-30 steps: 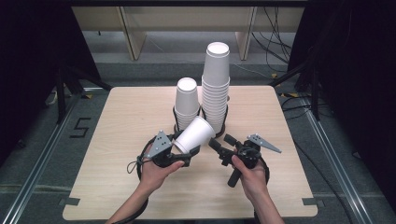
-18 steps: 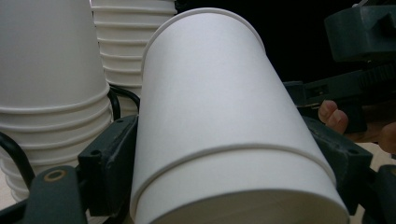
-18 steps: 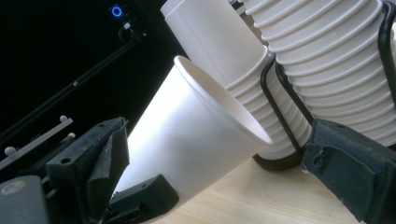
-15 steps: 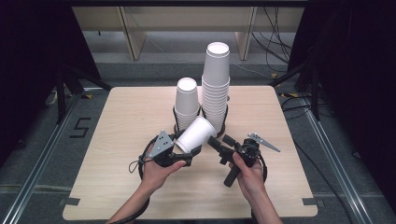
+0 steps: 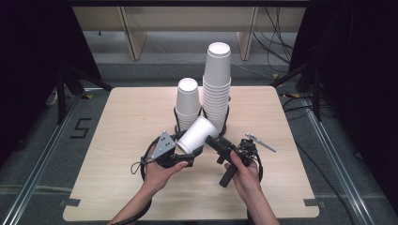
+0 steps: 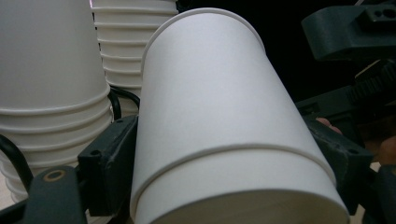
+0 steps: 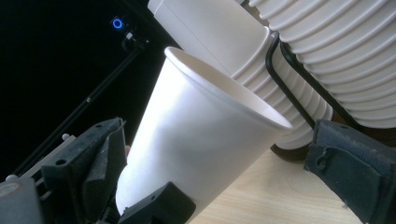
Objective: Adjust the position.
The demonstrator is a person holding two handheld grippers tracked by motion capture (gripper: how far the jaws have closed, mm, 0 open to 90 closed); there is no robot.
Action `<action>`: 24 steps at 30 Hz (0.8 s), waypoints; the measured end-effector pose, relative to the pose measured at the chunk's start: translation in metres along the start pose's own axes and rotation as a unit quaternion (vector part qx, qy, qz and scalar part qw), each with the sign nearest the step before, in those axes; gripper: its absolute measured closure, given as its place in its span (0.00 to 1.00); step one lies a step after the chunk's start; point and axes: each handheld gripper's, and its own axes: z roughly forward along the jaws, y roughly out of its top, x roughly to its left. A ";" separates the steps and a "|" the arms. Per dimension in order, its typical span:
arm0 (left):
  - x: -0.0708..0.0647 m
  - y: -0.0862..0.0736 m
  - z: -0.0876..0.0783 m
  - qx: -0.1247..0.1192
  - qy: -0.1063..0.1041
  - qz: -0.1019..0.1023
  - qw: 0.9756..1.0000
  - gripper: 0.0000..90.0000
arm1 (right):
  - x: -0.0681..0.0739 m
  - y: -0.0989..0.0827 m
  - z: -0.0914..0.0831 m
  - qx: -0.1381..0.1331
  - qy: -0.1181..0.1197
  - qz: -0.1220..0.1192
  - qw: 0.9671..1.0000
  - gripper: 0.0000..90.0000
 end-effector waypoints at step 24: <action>-0.005 0.000 0.004 0.000 -0.002 0.005 1.000 0.22 | -0.006 -0.002 0.011 0.000 0.005 0.059 0.998 0.07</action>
